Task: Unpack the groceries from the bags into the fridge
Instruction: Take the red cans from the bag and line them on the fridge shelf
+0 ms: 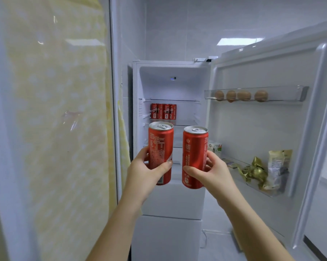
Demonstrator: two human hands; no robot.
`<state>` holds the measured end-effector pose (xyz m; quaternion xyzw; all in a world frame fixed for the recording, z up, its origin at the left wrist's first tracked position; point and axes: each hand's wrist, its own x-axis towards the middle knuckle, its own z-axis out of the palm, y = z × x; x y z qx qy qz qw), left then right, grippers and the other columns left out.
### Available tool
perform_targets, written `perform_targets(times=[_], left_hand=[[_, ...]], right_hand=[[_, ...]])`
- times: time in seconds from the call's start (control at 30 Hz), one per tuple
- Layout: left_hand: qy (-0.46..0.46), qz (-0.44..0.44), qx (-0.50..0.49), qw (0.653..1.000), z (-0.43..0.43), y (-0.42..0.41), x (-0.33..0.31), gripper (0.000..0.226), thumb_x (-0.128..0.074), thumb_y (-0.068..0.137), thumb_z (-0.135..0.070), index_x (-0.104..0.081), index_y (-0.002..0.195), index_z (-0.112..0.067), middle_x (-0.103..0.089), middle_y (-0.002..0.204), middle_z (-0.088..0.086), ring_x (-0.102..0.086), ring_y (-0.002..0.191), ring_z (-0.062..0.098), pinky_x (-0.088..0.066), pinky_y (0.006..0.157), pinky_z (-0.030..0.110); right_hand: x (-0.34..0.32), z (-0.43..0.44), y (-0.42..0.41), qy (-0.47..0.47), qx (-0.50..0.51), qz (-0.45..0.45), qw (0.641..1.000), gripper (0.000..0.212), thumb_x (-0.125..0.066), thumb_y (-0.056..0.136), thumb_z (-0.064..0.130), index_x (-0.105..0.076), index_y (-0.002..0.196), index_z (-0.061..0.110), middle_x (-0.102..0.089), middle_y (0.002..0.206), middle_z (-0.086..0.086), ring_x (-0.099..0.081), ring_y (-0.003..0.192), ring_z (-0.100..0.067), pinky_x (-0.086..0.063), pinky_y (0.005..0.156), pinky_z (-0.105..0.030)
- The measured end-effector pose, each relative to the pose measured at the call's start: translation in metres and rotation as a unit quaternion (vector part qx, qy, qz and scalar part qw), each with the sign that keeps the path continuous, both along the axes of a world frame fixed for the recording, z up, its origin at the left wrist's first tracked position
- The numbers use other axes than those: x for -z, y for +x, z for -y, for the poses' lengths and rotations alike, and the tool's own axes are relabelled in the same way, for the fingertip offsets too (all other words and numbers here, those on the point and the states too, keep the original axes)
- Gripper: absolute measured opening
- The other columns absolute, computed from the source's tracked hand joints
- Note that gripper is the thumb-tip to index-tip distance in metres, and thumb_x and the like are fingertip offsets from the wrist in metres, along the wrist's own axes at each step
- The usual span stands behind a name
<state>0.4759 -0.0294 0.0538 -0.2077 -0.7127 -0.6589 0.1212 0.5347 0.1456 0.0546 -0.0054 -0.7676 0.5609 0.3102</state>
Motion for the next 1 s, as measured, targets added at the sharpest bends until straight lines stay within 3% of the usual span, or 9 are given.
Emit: perform_targets(times=[0.23, 0.4, 0.57, 0.77, 0.9, 1.0], left_hand=[[-0.004, 0.017, 0.001, 1.000, -0.025, -0.048, 0.014, 0.049, -0.082, 0.073, -0.033, -0.059, 0.117, -0.035, -0.068, 0.103, -0.013, -0.064, 0.092, 0.002, -0.050, 0.072, 0.018], [-0.006, 0.018, 0.005, 1.000, -0.039, -0.110, 0.024, 0.046, -0.082, 0.074, -0.031, -0.059, 0.114, -0.037, -0.069, 0.103, -0.010, -0.066, 0.092, 0.006, -0.053, 0.078, 0.025], [-0.024, 0.010, 0.015, 1.000, -0.054, -0.190, 0.018, 0.046, -0.082, 0.071, -0.036, -0.062, 0.113, -0.036, -0.071, 0.098, -0.015, -0.066, 0.095, 0.007, -0.056, 0.088, 0.041], [-0.022, -0.002, 0.032, 0.999, -0.067, -0.274, 0.003, 0.038, -0.080, 0.075, -0.034, -0.059, 0.106, -0.041, -0.069, 0.098, -0.017, -0.064, 0.095, 0.004, -0.054, 0.078, 0.026], [-0.017, 0.004, 0.039, 0.999, -0.074, -0.311, 0.009, 0.043, -0.080, 0.075, -0.035, -0.061, 0.114, -0.036, -0.070, 0.100, -0.016, -0.065, 0.096, 0.007, -0.057, 0.084, 0.037], [-0.019, 0.012, 0.044, 0.999, -0.083, -0.332, 0.013, 0.041, -0.080, 0.075, -0.035, -0.060, 0.111, -0.039, -0.069, 0.100, -0.017, -0.064, 0.097, 0.005, -0.056, 0.085, 0.036]], right_hand=[[0.010, -0.024, -0.047, 0.004, 0.006, 0.007, 1.000, 0.045, -0.084, 0.071, 0.018, -0.061, 0.106, 0.037, -0.071, 0.094, 0.016, -0.067, 0.087, 0.001, -0.051, 0.072, -0.018], [0.023, -0.041, -0.102, -0.002, 0.023, 0.009, 1.000, 0.047, -0.084, 0.070, 0.016, -0.063, 0.108, 0.034, -0.072, 0.094, 0.013, -0.068, 0.088, -0.002, -0.053, 0.076, -0.023], [0.020, -0.053, -0.175, -0.007, 0.044, 0.005, 0.999, 0.046, -0.084, 0.069, 0.014, -0.064, 0.107, 0.031, -0.073, 0.093, 0.012, -0.069, 0.086, -0.003, -0.056, 0.079, -0.028], [0.007, -0.064, -0.255, -0.016, 0.062, -0.014, 0.998, 0.047, -0.084, 0.071, 0.015, -0.064, 0.111, 0.029, -0.074, 0.095, 0.011, -0.069, 0.088, -0.003, -0.055, 0.078, -0.027], [0.011, -0.073, -0.288, -0.017, 0.075, -0.009, 0.997, 0.048, -0.084, 0.071, 0.017, -0.063, 0.111, 0.031, -0.073, 0.095, 0.012, -0.069, 0.088, -0.002, -0.054, 0.077, -0.023], [0.012, -0.080, -0.311, -0.019, 0.080, -0.005, 0.997, 0.048, -0.084, 0.071, 0.017, -0.062, 0.111, 0.032, -0.073, 0.096, 0.013, -0.069, 0.089, -0.003, -0.055, 0.078, -0.025]])
